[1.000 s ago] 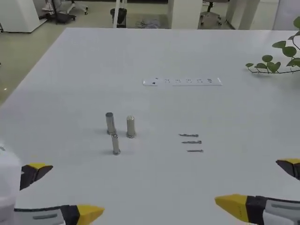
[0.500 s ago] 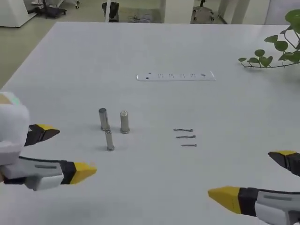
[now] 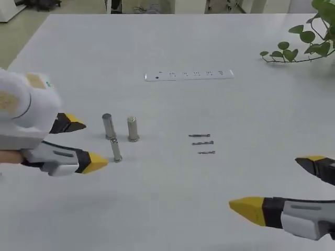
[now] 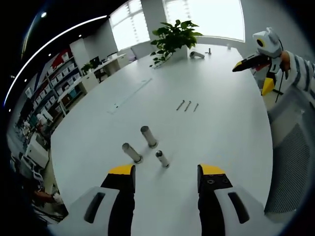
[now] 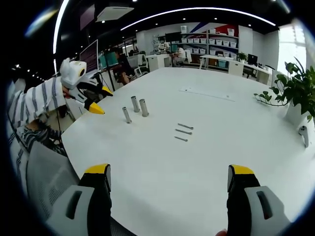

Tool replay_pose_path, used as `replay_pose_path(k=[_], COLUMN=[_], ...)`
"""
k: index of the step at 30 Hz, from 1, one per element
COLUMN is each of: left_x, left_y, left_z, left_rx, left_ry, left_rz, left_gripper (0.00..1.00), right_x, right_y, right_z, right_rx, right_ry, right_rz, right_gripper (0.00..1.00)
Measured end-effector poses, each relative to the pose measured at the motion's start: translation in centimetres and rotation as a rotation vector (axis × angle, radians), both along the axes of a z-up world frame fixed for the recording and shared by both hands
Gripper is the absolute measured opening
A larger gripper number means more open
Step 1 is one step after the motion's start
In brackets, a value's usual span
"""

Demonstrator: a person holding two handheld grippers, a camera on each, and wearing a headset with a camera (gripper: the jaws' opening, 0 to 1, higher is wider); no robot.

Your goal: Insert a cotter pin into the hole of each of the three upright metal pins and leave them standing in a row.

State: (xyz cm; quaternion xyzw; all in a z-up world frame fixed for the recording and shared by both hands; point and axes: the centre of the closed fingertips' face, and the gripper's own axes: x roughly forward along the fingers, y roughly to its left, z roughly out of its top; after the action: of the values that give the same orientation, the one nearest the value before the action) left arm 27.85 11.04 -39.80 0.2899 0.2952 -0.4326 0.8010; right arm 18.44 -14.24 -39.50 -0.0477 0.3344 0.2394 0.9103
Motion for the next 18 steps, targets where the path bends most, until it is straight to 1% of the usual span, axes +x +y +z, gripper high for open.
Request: replay_pose_path(k=[2,3,4,6,9,13,15,18], left_x=[0.4,0.5,0.5,0.9,1.5,2.3,2.4,2.6], left_y=[0.0,0.0,-0.1,-0.2,-0.7,-1.2,-1.5,-1.7], left_z=[-0.3,-0.5,-0.9,-1.2,-1.4,-1.7,-1.8,-2.0], left_rx=[0.042,0.062,0.092,0.140,0.136,0.150,0.136,0.138], left_ry=[-0.009,-0.003,0.005,-0.005,0.001,0.004,0.016,0.022], left_rz=[-0.038,-0.055,-0.089,-0.132,-0.151,-0.192,-0.206,-0.226], left_gripper=[0.44,0.44,0.43,0.41,0.37,0.31,0.29,0.23], right_x=[0.0,0.0,0.0,-0.1,-0.2,-0.4,-0.4,-0.4], right_y=[0.1,0.1,0.2,0.3,0.3,0.3,0.3,0.4], right_z=[-0.1,-0.2,-0.3,-0.5,-0.8,-1.0,-1.1,-1.2], right_rx=[0.000,0.001,0.002,0.005,0.005,0.003,0.004,0.003], right_ry=[0.002,0.003,0.005,0.009,0.018,0.026,0.028,0.032], right_rz=[-0.001,0.000,0.000,0.000,-0.001,-0.005,-0.006,-0.008], right_gripper=[0.98,0.98,0.98,0.98,0.98,0.98,0.98,0.98])
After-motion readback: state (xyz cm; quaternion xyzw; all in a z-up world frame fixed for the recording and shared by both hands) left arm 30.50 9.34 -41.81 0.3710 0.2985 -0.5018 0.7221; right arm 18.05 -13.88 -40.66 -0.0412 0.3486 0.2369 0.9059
